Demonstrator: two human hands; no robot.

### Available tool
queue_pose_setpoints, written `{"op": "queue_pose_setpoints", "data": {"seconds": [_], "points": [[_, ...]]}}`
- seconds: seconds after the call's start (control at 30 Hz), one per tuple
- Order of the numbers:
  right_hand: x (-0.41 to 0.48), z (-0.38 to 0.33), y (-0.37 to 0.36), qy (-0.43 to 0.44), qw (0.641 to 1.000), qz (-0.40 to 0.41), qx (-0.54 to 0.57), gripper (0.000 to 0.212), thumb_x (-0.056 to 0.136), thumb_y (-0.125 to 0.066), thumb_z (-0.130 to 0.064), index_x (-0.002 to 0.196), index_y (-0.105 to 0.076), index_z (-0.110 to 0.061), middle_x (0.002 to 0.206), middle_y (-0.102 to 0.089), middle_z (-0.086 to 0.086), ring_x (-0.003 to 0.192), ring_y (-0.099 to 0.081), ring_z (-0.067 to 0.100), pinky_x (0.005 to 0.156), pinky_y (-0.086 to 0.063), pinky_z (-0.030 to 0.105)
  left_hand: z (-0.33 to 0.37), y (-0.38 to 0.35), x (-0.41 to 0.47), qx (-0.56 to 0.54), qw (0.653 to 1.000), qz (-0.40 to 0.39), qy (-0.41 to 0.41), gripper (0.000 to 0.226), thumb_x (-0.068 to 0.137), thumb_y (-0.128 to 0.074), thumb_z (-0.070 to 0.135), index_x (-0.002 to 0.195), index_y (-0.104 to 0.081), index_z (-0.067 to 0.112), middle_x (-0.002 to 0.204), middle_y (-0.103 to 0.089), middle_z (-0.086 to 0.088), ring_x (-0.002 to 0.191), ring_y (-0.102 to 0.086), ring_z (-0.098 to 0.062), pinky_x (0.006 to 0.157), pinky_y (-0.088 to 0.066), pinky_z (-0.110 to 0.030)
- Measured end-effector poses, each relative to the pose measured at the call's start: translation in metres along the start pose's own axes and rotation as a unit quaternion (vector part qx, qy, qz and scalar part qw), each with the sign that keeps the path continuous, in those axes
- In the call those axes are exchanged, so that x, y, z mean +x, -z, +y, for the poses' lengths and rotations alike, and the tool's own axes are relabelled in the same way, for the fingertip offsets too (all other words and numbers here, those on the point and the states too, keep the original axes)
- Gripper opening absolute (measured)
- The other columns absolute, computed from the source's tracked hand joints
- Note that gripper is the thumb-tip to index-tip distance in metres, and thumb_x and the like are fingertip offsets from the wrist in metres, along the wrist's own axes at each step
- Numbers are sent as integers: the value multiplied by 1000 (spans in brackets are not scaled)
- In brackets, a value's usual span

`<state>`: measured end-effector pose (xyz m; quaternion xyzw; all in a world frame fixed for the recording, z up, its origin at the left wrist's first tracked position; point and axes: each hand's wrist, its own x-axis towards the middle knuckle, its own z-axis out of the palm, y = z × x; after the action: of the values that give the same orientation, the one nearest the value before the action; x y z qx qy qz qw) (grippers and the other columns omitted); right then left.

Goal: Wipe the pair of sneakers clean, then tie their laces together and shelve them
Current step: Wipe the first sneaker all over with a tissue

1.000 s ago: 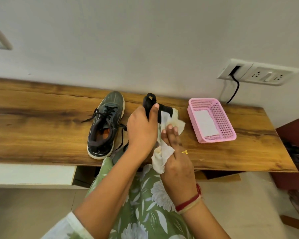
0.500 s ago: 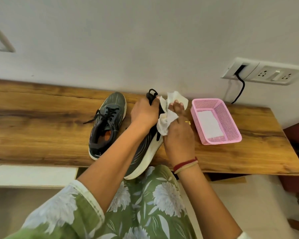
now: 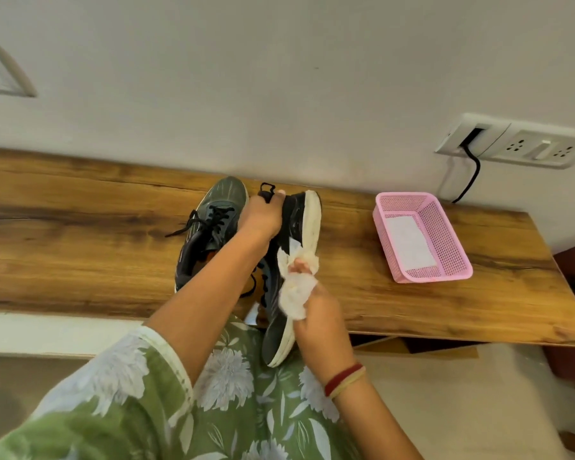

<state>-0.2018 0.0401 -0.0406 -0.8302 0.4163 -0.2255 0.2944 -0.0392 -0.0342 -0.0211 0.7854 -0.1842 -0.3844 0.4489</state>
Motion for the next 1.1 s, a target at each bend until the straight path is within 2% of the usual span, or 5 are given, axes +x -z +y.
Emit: {"op": "queue_pose_setpoints", "data": {"seconds": [0.13,0.5,0.63,0.83,1.1], "points": [[39,-15,37,21,992,113,60,32,92,-50,-14,122,-57,-4,109,-64,14,100,-59,21,81,-45,25,-19,12,-7,25,998,7,-61,40,97,-40,53,103,-55,16,91,-59,1,92,-57,-23,78,-44,-36],[79,4,11,87,979,-33,-182,56,99,-40,-6,148,-14,-10,157,-7,6,142,2,13,107,-11,18,-64,11,-25,-15,974,-78,-213,50,94,-58,28,133,-32,12,125,-51,2,113,-52,-11,94,-43,-29],[71,9,6,84,974,-13,-212,67,79,-65,7,139,-36,3,146,-35,21,135,-31,33,89,-49,38,-76,11,-30,6,966,-54,-253,53,85,-62,43,125,-46,11,113,-62,0,99,-60,-13,85,-52,-39],[45,21,1,50,967,-112,-222,61,97,-40,-6,148,-7,-10,158,0,6,145,-5,20,106,-34,33,-113,13,-44,40,961,-49,-269,42,74,-58,57,96,-55,21,83,-62,11,75,-59,1,64,-48,-29],[16,18,-18,113,953,-123,-254,47,80,-47,-8,125,-56,4,132,-53,19,122,-53,26,92,-48,29,-128,5,-46,47,970,58,-233,22,91,-61,33,100,-55,14,60,-48,12,49,-47,3,48,-28,-16]]}}
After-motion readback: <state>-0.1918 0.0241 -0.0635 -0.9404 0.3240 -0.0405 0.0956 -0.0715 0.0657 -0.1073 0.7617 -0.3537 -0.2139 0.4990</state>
